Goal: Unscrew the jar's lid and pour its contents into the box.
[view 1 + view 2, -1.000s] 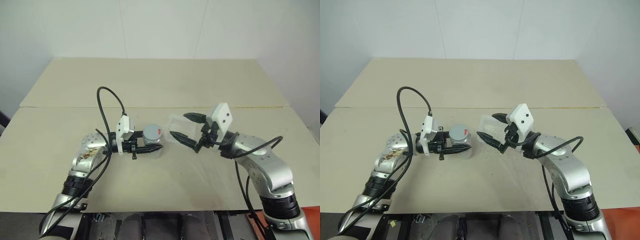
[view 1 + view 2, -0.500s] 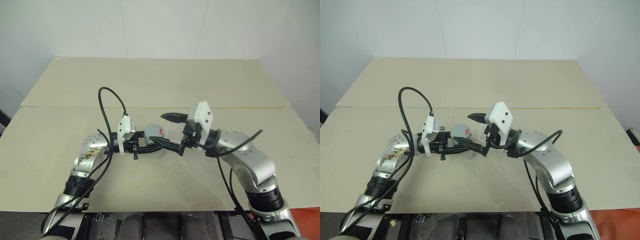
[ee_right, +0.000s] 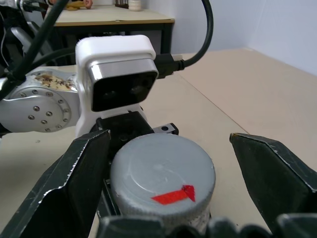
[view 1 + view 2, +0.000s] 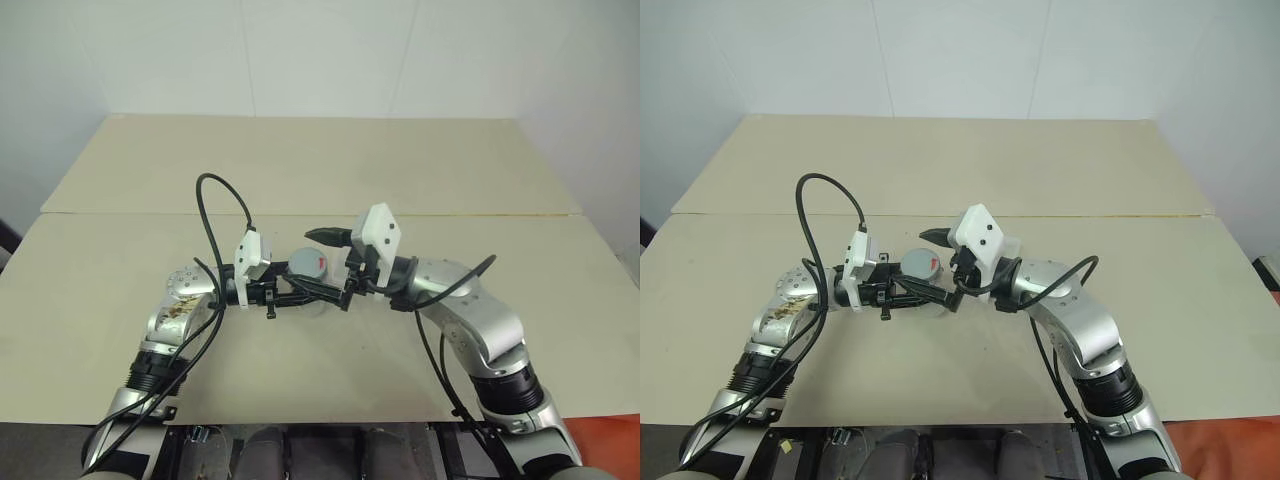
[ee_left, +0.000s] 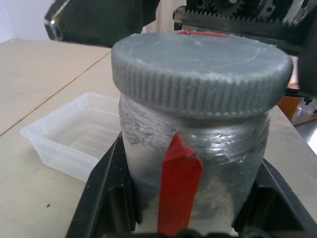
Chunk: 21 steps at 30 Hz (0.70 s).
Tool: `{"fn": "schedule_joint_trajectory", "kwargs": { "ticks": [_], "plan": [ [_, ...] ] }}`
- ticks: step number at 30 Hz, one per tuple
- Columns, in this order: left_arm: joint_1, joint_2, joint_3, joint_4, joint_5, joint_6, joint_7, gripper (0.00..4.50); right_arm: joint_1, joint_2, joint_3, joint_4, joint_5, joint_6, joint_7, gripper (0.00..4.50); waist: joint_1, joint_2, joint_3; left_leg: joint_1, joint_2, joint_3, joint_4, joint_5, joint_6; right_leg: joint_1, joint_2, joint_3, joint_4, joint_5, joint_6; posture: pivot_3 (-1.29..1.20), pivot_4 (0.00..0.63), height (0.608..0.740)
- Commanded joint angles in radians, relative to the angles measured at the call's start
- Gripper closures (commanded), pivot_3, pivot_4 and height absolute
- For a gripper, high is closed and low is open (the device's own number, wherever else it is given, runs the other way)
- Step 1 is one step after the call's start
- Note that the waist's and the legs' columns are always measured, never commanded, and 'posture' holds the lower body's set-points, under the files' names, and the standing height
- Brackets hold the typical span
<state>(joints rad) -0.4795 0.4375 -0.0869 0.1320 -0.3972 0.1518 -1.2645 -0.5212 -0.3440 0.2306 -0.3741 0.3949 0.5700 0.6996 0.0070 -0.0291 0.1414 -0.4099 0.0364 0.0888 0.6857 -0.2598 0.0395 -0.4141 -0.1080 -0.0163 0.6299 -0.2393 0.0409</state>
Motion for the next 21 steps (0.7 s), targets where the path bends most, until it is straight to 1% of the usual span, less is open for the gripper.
{"fn": "schedule_joint_trajectory", "kwargs": {
  "ticks": [1, 21],
  "plan": [
    [-0.014, 0.005, 0.009, -0.042, -0.019, 0.001, 0.003, 2.57, -0.01, -0.006, -0.022, -0.02, -0.007, -0.02, -0.007, 0.02, 0.0, 0.0, 0.0, 0.0, 0.0, 0.0, 0.0, 0.0, 0.0, 0.0, 0.0, 0.0, 0.0, 0.0, 0.0, 0.0, 0.15, 0.74],
    [-0.014, 0.012, 0.009, -0.033, -0.02, -0.004, -0.003, 2.57, 0.098, -0.121, -0.141, -0.101, 0.069, -0.008, 0.001, 0.02, 0.002, 0.0, 0.0, 0.0, 0.0, 0.0, 0.0, 0.0, 0.0, 0.0, 0.0, 0.0, -0.001, 0.0, 0.0, 0.0, 0.15, 0.74]
  ]
}}
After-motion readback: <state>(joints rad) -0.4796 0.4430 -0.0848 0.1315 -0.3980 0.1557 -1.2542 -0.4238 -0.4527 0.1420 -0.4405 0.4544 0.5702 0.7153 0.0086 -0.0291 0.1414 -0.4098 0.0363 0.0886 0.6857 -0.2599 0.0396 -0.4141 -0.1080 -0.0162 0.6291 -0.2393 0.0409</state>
